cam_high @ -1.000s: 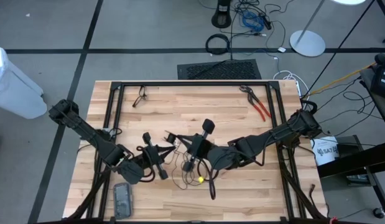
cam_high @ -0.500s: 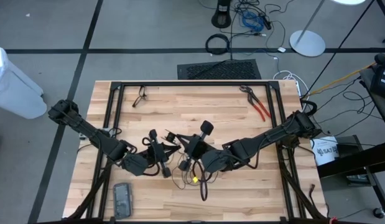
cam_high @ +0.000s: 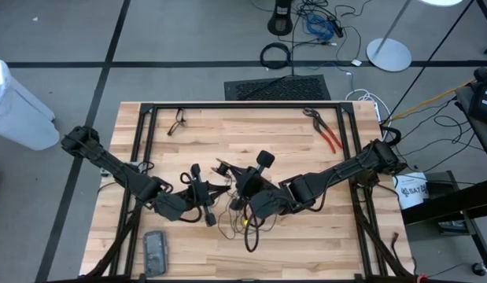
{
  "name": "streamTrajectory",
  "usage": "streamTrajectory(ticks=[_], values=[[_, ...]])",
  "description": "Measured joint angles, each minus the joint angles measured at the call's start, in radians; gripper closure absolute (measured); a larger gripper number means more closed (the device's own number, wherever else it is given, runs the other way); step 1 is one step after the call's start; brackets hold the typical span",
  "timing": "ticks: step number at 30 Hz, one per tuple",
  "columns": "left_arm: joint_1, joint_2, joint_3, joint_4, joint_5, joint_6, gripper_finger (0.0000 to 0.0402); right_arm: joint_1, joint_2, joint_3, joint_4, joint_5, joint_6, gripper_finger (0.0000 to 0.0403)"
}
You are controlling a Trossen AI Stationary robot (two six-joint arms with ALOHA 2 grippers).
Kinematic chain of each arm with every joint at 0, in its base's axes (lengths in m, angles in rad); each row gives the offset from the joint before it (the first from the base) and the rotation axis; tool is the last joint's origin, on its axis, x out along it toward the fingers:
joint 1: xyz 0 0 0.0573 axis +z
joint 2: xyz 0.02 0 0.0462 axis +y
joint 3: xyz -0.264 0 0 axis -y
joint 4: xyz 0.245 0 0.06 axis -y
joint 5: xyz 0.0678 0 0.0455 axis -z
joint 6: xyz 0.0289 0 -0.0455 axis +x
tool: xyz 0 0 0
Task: Coil cords
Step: Coil the black wire onto the spool
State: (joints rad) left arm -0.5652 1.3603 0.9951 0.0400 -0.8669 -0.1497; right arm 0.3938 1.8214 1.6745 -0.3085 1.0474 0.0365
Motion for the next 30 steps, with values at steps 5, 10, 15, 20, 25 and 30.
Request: streamTrajectory(ticks=[5,10,15,20,25,30], values=[[-0.008,-0.014,0.000,-0.003,0.000,0.002,0.0401,0.000,0.000,0.000,-0.044,-0.006,0.003,0.0403],[-0.018,-0.031,0.000,-0.005,0.000,0.006,0.0401,0.000,0.000,0.000,-0.049,-0.007,-0.022,0.0403],[-0.035,-0.047,0.001,-0.009,0.002,0.006,0.0401,-0.001,0.000,0.000,-0.076,-0.051,-0.062,0.0403],[-0.053,-0.073,0.001,-0.023,0.002,0.008,0.0401,-0.001,0.000,0.000,-0.125,-0.161,-0.090,0.0403],[-0.067,-0.109,0.001,-0.115,0.004,0.007,0.0392,-0.001,0.000,0.000,-0.146,-0.241,-0.101,0.0403],[-0.077,-0.142,0.001,-0.225,0.065,0.005,0.0390,-0.001,-0.008,-0.001,-0.147,-0.328,-0.101,0.0403]])
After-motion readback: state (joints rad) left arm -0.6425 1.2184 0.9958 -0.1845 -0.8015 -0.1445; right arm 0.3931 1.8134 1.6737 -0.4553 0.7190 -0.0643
